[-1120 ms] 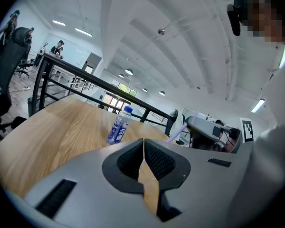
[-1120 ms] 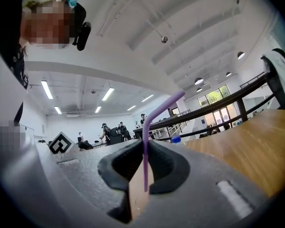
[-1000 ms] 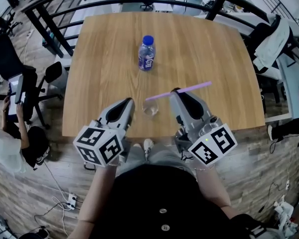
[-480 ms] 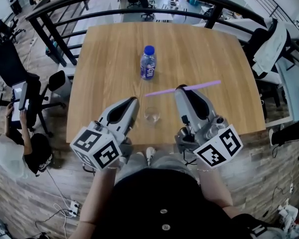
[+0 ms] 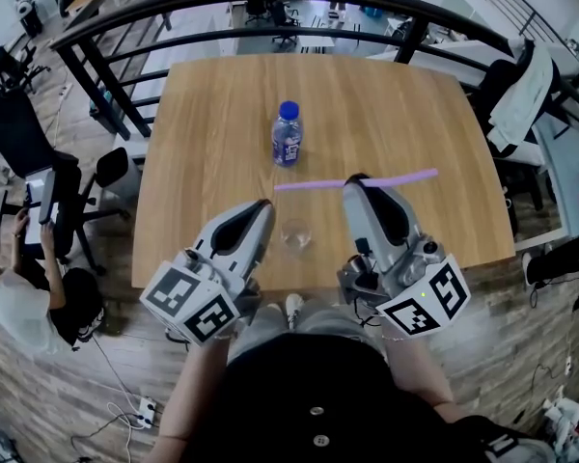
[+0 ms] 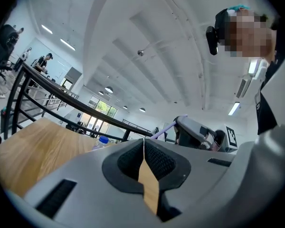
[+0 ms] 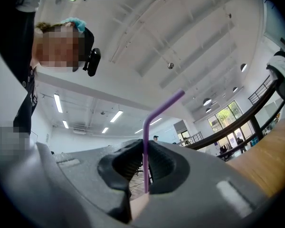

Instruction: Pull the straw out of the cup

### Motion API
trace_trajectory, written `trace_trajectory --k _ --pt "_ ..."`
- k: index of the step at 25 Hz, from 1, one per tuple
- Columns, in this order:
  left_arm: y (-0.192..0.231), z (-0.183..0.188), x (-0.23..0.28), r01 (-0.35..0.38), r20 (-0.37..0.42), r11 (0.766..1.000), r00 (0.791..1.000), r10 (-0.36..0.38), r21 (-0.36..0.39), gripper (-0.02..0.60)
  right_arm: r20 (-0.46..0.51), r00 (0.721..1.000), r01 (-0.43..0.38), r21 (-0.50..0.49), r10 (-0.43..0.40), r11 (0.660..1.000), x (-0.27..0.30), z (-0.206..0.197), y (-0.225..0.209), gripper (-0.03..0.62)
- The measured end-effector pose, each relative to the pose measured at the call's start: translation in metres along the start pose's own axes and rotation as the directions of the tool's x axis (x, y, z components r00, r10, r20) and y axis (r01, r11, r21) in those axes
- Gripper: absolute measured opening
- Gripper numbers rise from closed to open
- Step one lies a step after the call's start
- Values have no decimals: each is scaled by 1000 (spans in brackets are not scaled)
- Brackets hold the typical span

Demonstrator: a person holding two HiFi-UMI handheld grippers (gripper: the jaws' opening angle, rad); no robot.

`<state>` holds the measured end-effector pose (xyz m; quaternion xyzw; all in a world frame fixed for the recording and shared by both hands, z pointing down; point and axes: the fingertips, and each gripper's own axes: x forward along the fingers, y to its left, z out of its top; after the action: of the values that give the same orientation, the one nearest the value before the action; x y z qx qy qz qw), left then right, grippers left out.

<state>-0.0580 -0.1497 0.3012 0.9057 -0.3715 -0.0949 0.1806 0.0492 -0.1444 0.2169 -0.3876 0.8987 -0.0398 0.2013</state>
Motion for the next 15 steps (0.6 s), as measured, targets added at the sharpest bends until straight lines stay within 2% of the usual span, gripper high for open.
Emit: trace_trajectory --k 6,10,15 --pt "9 -9 -4 -53 -33 998 998 55 38 21 -5 1000 6 24 -6 1000 -2 -7 -5 31" --pt "16 -15 -4 -99 -50 995 994 99 17 21 -29 1000 8 30 -7 1000 -3 -15 -9 31" --pt "15 -23 -2 -98 -74 995 992 98 14 21 -47 999 9 50 -6 999 -3 -21 -11 31"
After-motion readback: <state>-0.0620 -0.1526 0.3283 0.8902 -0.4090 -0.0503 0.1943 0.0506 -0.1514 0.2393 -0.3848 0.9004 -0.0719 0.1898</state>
